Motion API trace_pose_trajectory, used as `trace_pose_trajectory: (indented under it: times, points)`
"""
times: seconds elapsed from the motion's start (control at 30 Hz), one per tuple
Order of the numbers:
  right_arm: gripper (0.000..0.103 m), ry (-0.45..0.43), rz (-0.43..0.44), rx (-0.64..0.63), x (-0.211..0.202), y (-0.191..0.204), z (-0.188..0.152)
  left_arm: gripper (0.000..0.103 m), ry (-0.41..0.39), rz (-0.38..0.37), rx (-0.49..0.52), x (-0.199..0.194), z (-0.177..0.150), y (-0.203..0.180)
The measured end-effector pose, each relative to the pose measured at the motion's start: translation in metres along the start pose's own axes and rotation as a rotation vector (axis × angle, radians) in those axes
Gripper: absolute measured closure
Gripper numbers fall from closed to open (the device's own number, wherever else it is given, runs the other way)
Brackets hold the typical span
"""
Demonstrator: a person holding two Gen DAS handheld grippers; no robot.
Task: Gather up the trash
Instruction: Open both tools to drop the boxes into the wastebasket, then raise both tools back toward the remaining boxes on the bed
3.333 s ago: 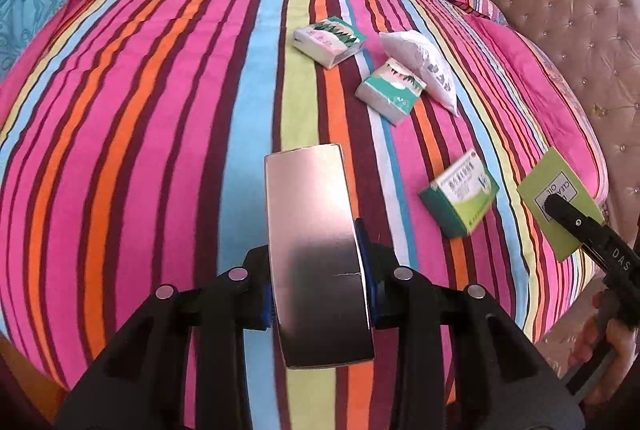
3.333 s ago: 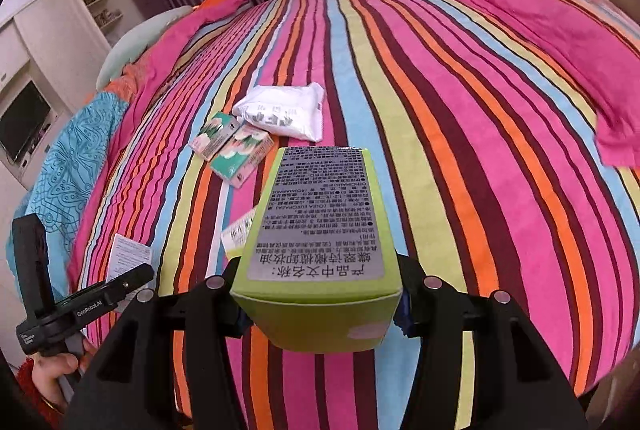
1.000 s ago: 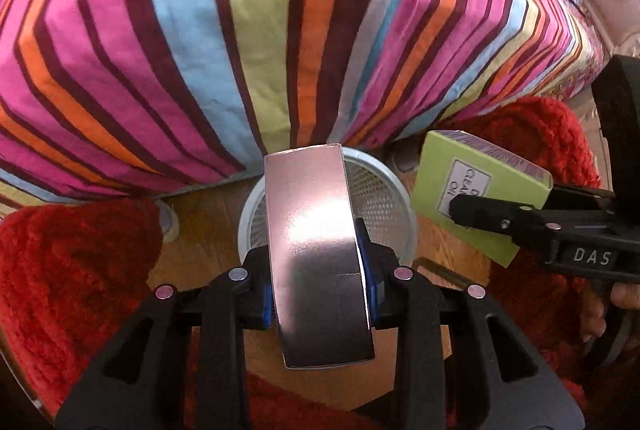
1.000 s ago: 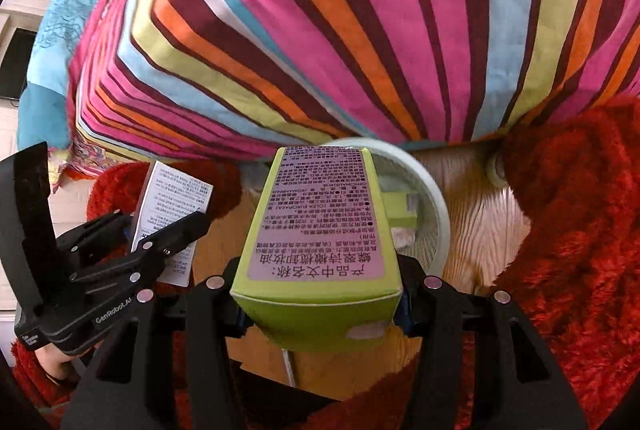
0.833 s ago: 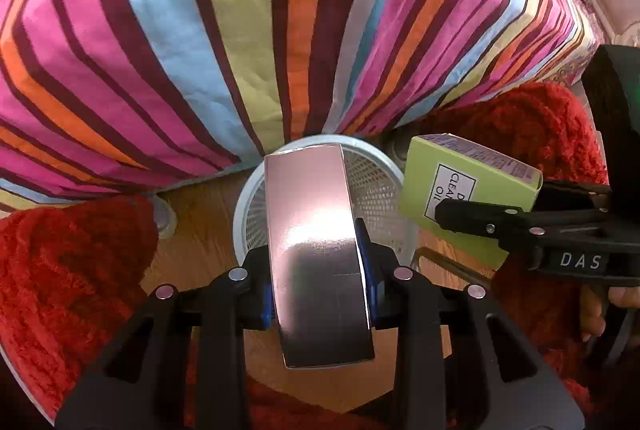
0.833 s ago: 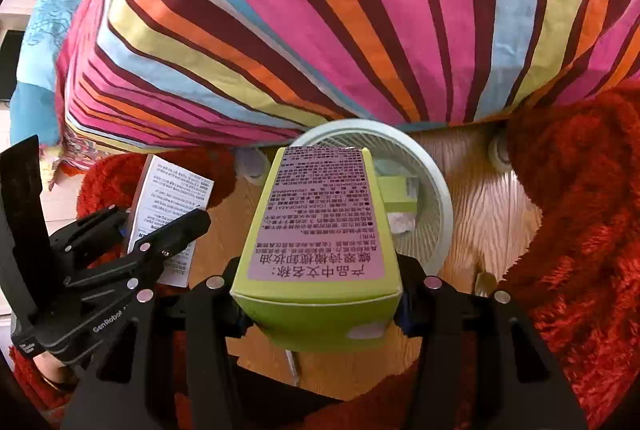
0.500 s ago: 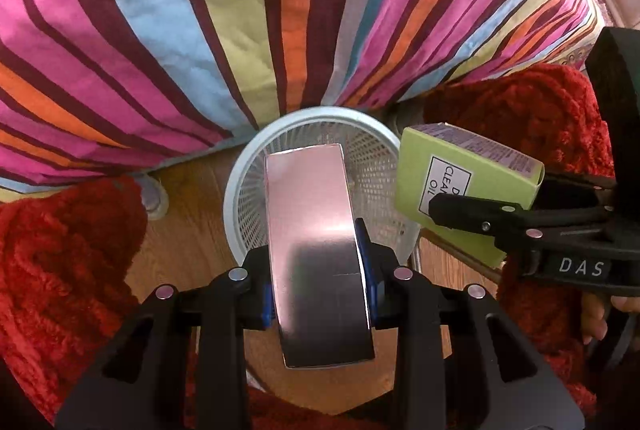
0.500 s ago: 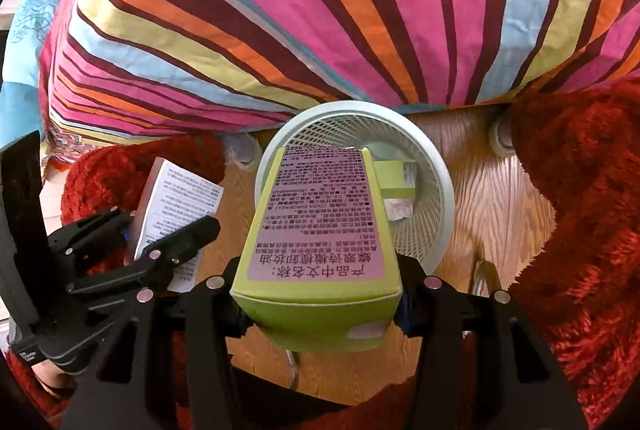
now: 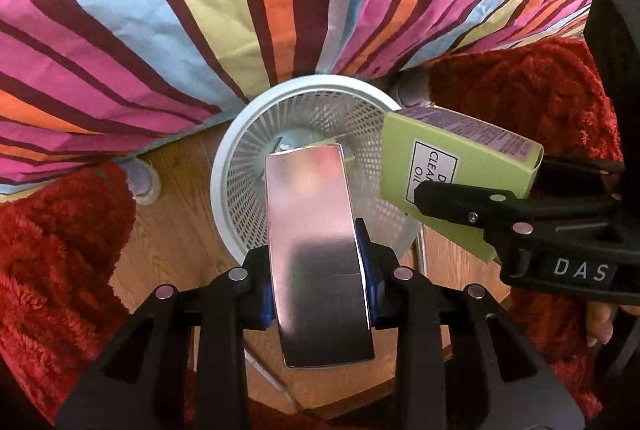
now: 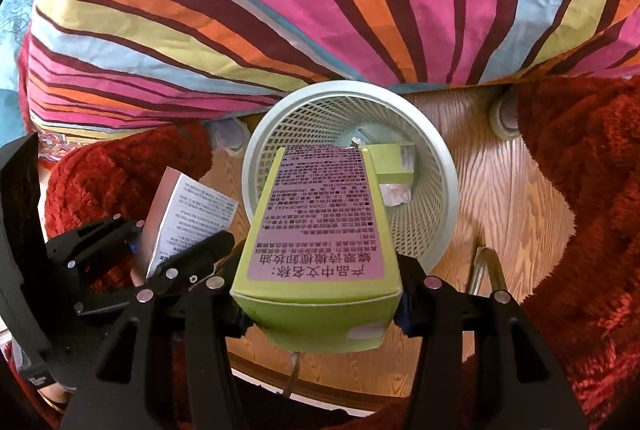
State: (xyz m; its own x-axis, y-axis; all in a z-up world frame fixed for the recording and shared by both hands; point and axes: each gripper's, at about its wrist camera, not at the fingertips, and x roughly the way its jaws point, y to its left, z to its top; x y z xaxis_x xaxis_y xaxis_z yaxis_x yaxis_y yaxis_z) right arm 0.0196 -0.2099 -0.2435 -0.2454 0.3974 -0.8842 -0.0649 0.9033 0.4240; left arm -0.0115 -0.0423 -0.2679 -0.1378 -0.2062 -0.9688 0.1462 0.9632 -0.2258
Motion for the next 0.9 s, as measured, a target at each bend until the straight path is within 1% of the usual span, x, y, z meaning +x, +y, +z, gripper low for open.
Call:
trace_pose_trajectory:
  times: [0.2, 0.27, 0.3, 0.33, 0.37, 0.4, 0.43, 0.53, 0.9]
  points:
    - [0.053, 0.016, 0.001, 0.007, 0.005, -0.002, 0.000, 0.071, 0.028, 0.004, -0.003, 0.006, 0.001, 0.001]
    - [0.053, 0.028, -0.003, 0.008, 0.006, -0.001, 0.001, 0.069, 0.044, 0.002, -0.010, 0.009, 0.001, 0.002]
    - [0.051, 0.040, -0.020, 0.011, 0.009, -0.002, 0.001, 0.068, 0.053, -0.001, -0.015, 0.011, 0.002, 0.003]
    - [0.046, 0.051, -0.031, 0.016, 0.011, -0.002, 0.000, 0.046, 0.063, 0.006, -0.021, 0.013, 0.002, 0.004]
    - [0.039, 0.062, -0.034, 0.022, 0.013, -0.003, 0.000, 0.022, 0.068, 0.023, -0.029, 0.014, 0.002, 0.005]
    - [0.029, 0.067, -0.028, 0.026, 0.014, -0.004, 0.000, 0.020, 0.065, 0.029, -0.034, 0.013, 0.002, 0.005]
    - [0.027, 0.061, -0.024, 0.029, 0.014, -0.004, 0.000, 0.020, 0.057, 0.025, -0.039, 0.011, 0.003, 0.006]
    - [0.027, 0.046, -0.022, 0.037, 0.011, -0.005, 0.001, 0.020, 0.045, 0.022, -0.046, 0.008, 0.002, 0.008]
    - [0.027, 0.048, -0.006, 0.054, 0.011, -0.008, 0.001, 0.020, 0.051, 0.009, -0.090, 0.009, 0.001, 0.016]
